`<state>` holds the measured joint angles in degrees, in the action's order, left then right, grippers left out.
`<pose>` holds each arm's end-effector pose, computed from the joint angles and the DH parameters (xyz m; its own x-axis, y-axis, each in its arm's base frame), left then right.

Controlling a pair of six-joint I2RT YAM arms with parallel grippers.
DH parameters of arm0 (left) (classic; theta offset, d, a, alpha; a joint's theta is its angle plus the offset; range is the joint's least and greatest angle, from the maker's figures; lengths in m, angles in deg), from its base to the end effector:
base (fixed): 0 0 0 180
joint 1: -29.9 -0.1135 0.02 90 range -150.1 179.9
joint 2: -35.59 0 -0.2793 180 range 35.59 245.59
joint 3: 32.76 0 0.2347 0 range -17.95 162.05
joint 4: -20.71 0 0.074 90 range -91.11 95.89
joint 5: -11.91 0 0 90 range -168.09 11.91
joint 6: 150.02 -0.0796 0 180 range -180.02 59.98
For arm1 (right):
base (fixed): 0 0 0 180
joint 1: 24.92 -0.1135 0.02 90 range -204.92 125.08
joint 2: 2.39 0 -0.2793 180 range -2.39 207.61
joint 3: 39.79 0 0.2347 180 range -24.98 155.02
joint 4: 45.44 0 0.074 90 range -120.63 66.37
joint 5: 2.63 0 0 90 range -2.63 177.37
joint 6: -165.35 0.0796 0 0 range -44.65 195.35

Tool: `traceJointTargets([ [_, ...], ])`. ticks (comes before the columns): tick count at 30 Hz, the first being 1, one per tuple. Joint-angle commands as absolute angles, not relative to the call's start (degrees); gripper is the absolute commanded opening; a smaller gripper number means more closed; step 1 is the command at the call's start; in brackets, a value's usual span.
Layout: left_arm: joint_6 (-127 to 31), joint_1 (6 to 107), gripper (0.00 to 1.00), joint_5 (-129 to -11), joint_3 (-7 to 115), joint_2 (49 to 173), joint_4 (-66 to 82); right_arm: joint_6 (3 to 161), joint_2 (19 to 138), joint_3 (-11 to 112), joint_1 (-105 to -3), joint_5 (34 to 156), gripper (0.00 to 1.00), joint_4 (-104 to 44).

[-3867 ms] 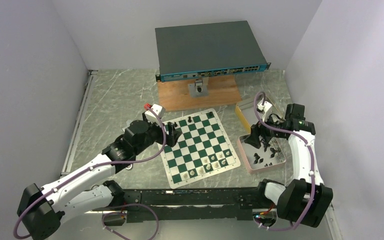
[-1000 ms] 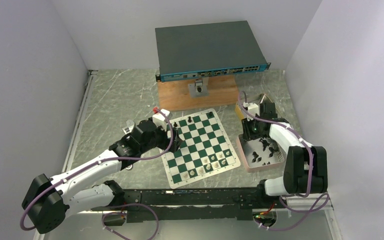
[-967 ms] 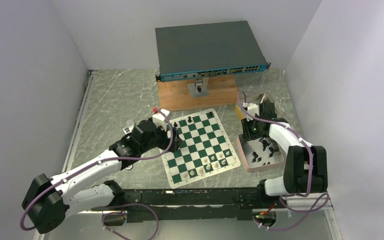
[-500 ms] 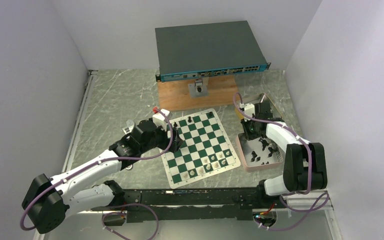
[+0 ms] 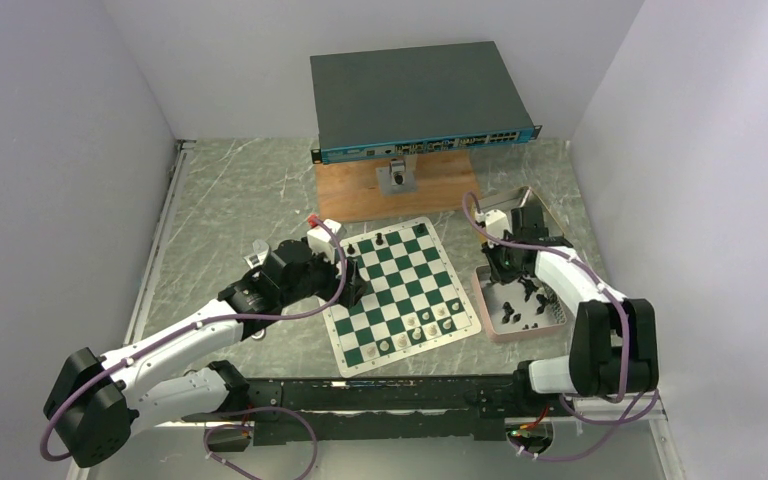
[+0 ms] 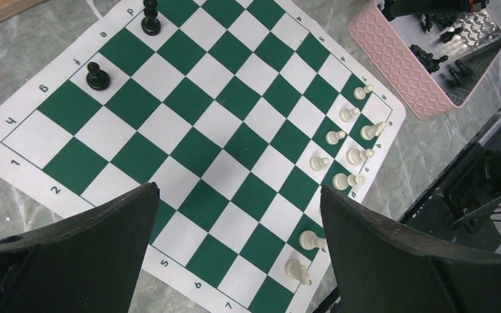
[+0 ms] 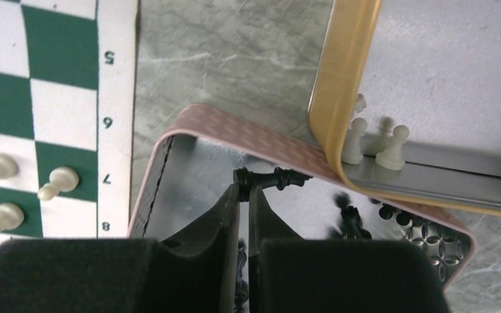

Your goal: Set up the chess pieces on the board

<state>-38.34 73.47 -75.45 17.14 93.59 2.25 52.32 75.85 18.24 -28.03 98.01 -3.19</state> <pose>0.1726 -0.1692 0.2486 -0.5664 0.0295 -0.8236 0.5479 0.7600 -0.3496 0.2525 0.0284 0.1709 -0.7606 -0.4264 -0.4896 -0.4739 0.8801 -0.0302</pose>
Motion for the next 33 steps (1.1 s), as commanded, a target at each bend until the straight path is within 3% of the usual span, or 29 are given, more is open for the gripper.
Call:
traceJointTargets([
  [1, -39.10, 73.38, 0.99, -71.75, 18.11, 92.67, 6.62, 44.41, 72.01, 19.32, -28.21, 102.45, 0.01, 3.64],
  [5, -38.77, 73.38, 0.99, -70.21, 18.08, 93.35, 7.94, 35.23, 69.14, 18.64, -28.19, 105.23, 0.01, 9.45],
  [10, -38.16, 73.34, 0.99, -69.05, 17.79, 93.95, 8.94, 25.80, 66.91, 14.34, -28.21, 99.90, 0.02, 10.35],
  [33, -38.09, 73.36, 0.99, -68.33, 17.99, 93.96, 8.70, 8.71, 65.35, 11.91, -28.18, 99.88, 0.08, 7.03],
])
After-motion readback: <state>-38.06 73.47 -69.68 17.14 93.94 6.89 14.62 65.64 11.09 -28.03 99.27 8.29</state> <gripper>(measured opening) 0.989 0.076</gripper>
